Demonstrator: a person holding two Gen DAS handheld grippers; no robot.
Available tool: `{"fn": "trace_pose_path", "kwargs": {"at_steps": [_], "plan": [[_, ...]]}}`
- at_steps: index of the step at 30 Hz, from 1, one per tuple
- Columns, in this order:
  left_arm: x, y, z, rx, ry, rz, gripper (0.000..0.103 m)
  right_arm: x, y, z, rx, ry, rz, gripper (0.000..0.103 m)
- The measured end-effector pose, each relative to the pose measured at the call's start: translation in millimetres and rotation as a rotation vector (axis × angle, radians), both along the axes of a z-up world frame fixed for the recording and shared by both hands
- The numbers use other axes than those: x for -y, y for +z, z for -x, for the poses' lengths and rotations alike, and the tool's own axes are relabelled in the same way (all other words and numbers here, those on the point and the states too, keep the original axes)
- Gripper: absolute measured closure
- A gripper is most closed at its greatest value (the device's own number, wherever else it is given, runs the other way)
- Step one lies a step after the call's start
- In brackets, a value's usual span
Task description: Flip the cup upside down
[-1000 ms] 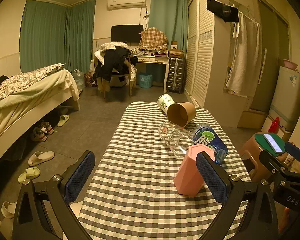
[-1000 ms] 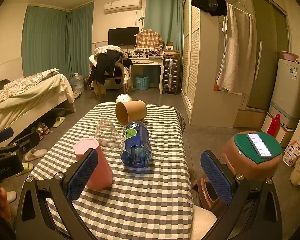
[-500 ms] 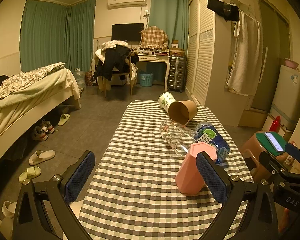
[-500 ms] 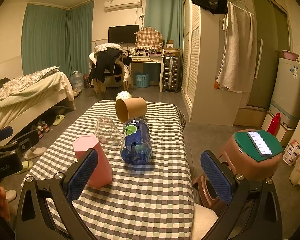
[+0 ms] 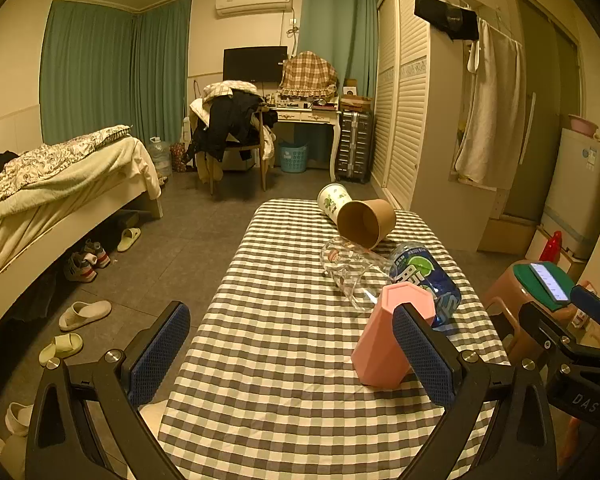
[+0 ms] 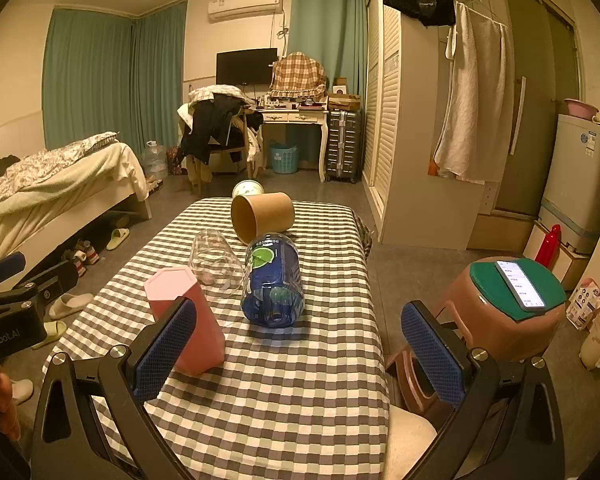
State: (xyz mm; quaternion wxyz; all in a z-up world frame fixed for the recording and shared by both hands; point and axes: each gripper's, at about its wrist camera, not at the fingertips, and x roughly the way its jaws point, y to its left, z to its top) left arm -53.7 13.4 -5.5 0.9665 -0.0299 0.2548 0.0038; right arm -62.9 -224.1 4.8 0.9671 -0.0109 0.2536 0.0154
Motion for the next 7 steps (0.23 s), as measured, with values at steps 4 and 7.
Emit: {"fn": "trace_pose_path", "kwargs": {"at_steps": [4, 7], "plan": [[-2.5, -4.0, 2.4, -0.005, -0.004, -0.005, 0.000, -0.5, -0.6, 0.0, -0.001, 0.000, 0.000, 0.000], [-3.4, -4.7, 3.0, -0.005, -0.003, -0.006, 0.000, -0.8, -0.7, 0.1, -0.001, 0.001, 0.000, 0.000]]}}
